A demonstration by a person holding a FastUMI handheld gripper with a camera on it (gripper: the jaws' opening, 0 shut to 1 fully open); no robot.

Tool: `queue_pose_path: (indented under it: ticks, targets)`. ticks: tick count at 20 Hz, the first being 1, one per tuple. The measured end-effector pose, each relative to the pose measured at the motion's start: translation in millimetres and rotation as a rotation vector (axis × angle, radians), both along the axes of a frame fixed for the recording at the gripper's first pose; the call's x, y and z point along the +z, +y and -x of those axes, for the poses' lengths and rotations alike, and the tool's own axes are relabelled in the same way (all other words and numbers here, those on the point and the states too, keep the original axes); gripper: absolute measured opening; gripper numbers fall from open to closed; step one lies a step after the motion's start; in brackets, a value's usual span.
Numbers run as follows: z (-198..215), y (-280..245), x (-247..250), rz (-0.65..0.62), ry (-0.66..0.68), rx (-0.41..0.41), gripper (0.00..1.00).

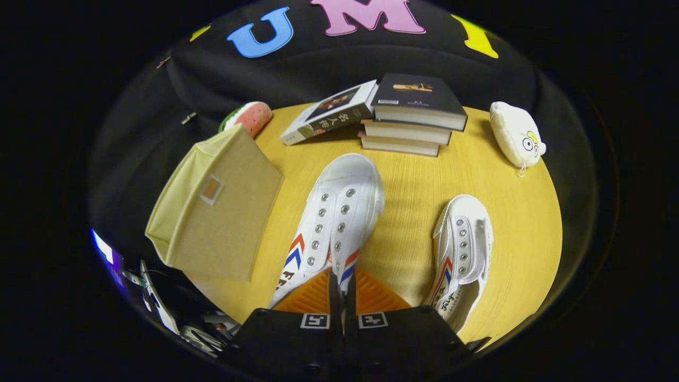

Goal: Open the storage box then place both shoes into the box .Put the left shoe in first, then the right shoe, with the right side of both shoes facing outward in a uniform manner.

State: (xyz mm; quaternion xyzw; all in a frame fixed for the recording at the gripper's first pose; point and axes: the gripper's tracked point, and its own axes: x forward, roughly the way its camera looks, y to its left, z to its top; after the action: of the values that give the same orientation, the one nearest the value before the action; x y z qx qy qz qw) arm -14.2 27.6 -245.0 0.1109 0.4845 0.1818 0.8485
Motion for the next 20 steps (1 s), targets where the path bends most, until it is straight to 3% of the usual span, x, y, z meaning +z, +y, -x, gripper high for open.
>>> queue_pose_path:
  ticks: [4,11,15,20]
  targets:
    - [-17,27,76,-0.076,-0.089,-0.014,0.05]
    - [-37,127,162,-0.201,-0.165,0.054,0.05]
    - [-36,198,165,-0.264,-0.135,0.069,0.05]
    - [-29,261,126,-0.257,-0.051,0.089,0.05]
